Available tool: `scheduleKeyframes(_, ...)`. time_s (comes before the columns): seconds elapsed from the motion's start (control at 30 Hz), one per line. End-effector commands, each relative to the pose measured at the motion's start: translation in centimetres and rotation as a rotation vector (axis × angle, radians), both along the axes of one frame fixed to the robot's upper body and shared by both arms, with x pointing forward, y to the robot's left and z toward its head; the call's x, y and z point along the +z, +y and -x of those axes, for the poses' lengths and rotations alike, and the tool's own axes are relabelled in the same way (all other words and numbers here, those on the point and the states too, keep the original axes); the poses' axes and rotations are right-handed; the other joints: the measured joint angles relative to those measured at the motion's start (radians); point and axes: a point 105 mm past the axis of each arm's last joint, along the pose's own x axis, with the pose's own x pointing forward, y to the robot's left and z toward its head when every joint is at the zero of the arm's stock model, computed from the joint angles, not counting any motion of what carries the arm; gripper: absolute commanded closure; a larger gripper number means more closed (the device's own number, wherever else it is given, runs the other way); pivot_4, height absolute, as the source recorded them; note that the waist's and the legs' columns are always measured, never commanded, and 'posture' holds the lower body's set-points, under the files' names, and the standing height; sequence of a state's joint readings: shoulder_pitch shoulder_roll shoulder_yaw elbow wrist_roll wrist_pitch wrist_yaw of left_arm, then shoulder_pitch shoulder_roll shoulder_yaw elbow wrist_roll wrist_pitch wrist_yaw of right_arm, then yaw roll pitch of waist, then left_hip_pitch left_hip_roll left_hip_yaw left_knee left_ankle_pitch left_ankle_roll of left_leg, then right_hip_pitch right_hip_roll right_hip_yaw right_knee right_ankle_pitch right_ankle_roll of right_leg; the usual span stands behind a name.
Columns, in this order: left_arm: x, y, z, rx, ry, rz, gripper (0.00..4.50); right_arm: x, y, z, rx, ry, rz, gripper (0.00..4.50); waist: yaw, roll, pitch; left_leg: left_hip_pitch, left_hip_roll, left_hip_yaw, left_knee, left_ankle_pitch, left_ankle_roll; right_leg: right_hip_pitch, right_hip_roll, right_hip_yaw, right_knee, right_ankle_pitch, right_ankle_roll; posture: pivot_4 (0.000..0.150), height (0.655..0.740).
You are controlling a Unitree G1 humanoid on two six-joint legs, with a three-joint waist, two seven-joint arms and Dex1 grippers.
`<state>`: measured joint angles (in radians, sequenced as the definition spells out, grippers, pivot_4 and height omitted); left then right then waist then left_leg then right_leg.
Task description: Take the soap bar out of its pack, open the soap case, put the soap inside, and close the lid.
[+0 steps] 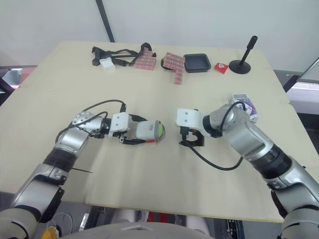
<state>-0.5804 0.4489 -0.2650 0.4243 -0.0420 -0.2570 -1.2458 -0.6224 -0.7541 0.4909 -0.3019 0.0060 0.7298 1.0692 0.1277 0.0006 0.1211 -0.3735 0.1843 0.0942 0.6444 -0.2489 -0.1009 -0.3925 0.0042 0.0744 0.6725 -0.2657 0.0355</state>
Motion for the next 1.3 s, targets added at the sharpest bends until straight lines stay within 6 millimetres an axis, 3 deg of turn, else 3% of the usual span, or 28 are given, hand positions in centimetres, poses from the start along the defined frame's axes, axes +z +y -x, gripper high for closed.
scheduleKeyframes(0.03, 1.6, 0.1, -0.4, 0.002, -0.051, 0.041, 1.04, 0.9, 0.0, -0.9, -0.06, -0.028, -0.024, 1.21, -0.003, 0.0, 0.0, 0.0, 0.0, 0.0, 0.0, 0.0, 0.0, 0.0, 0.0, 0.0, 0.0, 0.0, 0.0, 0.15, 0.74)
scheduleKeyframes(0.37, 1.8, -0.2, -0.4, 0.005, -0.061, 0.049, 1.04, 1.6, 2.1, -0.1, -0.04, 0.019, -0.085, 4.48, 0.005, 0.0, 0.0, 0.004, 0.0, 0.0, 0.0, 0.0, 0.0, 0.0, 0.0, -0.001, 0.0, 0.0, 0.0, 0.15, 0.74)
scheduleKeyframes(0.7, 1.7, -1.0, 0.1, -0.011, -0.057, 0.064, 1.04, 0.1, 3.2, -0.9, -0.011, -0.002, -0.019, 4.48, 0.003, 0.0, 0.0, 0.004, 0.0, 0.0, 0.0, 0.0, 0.0, 0.0, 0.0, 0.0, 0.001, 0.0, 0.0, 0.15, 0.74)
scheduleKeyframes(1.07, 1.4, -1.0, 0.2, -0.016, -0.057, 0.053, 1.04, 2.2, 5.8, 0.1, 0.1, -0.019, -0.085, 4.48, 0.004, 0.0, 0.0, 0.005, 0.0, 0.0, 0.0, 0.0, 0.0, -0.001, 0.0, -0.001, 0.001, 0.0, 0.0, 0.15, 0.74)
scheduleKeyframes(1.3, 2.3, -1.1, 0.2, -0.016, -0.063, 0.091, 1.04, 0.5, 4.5, -0.5, 0.051, -0.006, -0.054, 4.48, 0.004, 0.0, 0.0, 0.005, 0.0, 0.0, 0.0, 0.0, 0.0, 0.0, 0.0, -0.001, 0.001, 0.0, 0.0, 0.15, 0.74)
